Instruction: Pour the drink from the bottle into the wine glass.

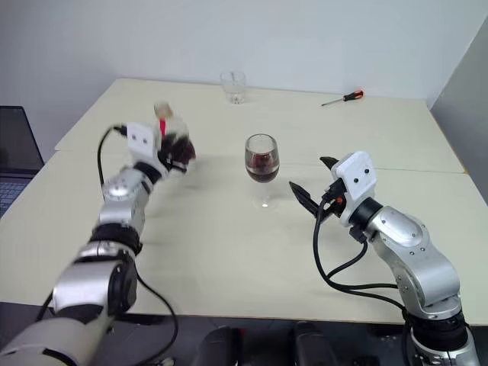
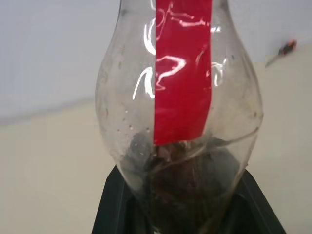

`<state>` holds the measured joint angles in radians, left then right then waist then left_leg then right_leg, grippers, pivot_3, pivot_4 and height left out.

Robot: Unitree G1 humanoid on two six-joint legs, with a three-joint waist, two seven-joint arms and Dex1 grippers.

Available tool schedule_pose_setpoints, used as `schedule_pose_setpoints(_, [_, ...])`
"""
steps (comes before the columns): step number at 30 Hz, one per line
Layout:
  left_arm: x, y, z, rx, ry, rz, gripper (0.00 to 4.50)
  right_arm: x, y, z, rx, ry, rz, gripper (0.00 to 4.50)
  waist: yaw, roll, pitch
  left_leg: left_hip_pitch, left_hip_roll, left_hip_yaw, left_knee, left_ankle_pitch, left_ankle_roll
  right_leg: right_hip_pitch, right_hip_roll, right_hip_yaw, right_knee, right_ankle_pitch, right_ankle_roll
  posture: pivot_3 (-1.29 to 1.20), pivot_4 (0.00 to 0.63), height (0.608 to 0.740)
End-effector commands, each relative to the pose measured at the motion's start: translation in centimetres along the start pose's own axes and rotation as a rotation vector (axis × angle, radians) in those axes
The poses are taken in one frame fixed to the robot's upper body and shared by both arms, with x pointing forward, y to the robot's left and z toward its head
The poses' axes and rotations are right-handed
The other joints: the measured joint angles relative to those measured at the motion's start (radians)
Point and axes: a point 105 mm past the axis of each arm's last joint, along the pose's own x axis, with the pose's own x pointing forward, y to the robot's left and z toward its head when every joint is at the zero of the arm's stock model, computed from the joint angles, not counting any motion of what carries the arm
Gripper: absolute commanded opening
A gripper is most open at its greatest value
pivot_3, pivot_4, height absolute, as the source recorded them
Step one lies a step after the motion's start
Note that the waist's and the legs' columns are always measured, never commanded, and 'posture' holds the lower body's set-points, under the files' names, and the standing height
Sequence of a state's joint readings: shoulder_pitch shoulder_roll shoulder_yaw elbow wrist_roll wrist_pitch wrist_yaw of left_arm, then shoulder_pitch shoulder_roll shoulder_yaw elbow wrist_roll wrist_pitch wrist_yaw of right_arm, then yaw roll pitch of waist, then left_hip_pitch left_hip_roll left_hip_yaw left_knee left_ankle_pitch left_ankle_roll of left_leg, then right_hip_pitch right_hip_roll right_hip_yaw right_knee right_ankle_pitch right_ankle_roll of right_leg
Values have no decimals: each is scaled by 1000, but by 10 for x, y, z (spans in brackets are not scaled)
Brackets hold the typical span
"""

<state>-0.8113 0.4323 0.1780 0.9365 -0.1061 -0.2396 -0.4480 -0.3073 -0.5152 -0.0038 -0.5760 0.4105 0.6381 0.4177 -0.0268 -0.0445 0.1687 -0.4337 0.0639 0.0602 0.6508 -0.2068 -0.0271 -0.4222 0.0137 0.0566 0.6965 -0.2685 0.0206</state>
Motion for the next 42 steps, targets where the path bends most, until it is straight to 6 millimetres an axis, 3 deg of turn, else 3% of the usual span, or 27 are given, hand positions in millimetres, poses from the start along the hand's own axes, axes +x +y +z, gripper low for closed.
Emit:
schedule_pose_setpoints(1, [-6, 12, 31, -24, -110, 89, 900, 7, 3, 14, -44, -62, 26, 4500, 1, 0, 0, 0, 0, 0, 0, 0, 0, 0, 0, 0, 0, 0, 0, 0, 150, 740])
schedule_pose_setpoints(7, [-16, 11, 24, -37, -74, 122, 900, 13, 9, 13, -51, -60, 72, 4500, 4, 0, 0, 0, 0, -2, 4, 0, 0, 3, 0, -2, 1, 0, 0, 0, 150, 740])
schedule_pose_setpoints(18, [-35, 17, 23, -123, -56, 191, 4469, 20, 8, 13, -53, -66, 116, 4500, 0, 0, 0, 0, 0, -3, 4, 0, 0, 3, 0, -2, 1, 0, 0, 0, 150, 740])
schedule_pose_setpoints(27, [-45, 15, 39, -123, -50, 119, 4469, 28, 6, 15, -52, -82, 148, 4500, -1, 0, 0, 0, 0, -3, 4, 0, 0, 3, 0, -2, 1, 0, 0, 0, 150, 740])
schedule_pose_setpoints(31, [-61, 17, 56, -129, -42, 94, 4469, 29, 5, 18, -41, -83, 193, 4500, -3, 0, 0, 0, 1, -3, 4, 0, 0, 2, 0, -2, 1, 0, 0, 0, 150, 740])
schedule_pose_setpoints(36, [-70, 12, 86, -91, -44, 70, 4469, 24, 10, 14, -40, -45, 295, 4500, -2, 0, 0, 0, 1, -3, 4, 0, 0, 3, 0, -2, 1, 0, 0, 0, 150, 740])
schedule_pose_setpoints(39, [-74, 23, 111, -61, -86, 86, 4469, 18, 7, 11, -51, -8, 323, 4500, -1, 0, 0, 0, 0, -3, 4, 0, 0, 3, -1, -3, 1, 0, 0, 0, 150, 740])
schedule_pose_setpoints(41, [-75, 33, 137, -53, -163, 104, 4469, 12, 3, 7, -43, 27, 332, 4500, -1, 0, 0, 0, 0, -3, 4, 0, 0, 3, 0, -2, 0, 0, 0, 0, 150, 740])
schedule_pose_setpoints(42, [-75, 27, 154, -54, -205, 25, 4469, 4, -1, 8, -33, 40, 349, 4500, 0, 0, 0, 0, 0, -3, 4, 0, 0, 2, -1, -3, 0, 0, 0, 0, 150, 740])
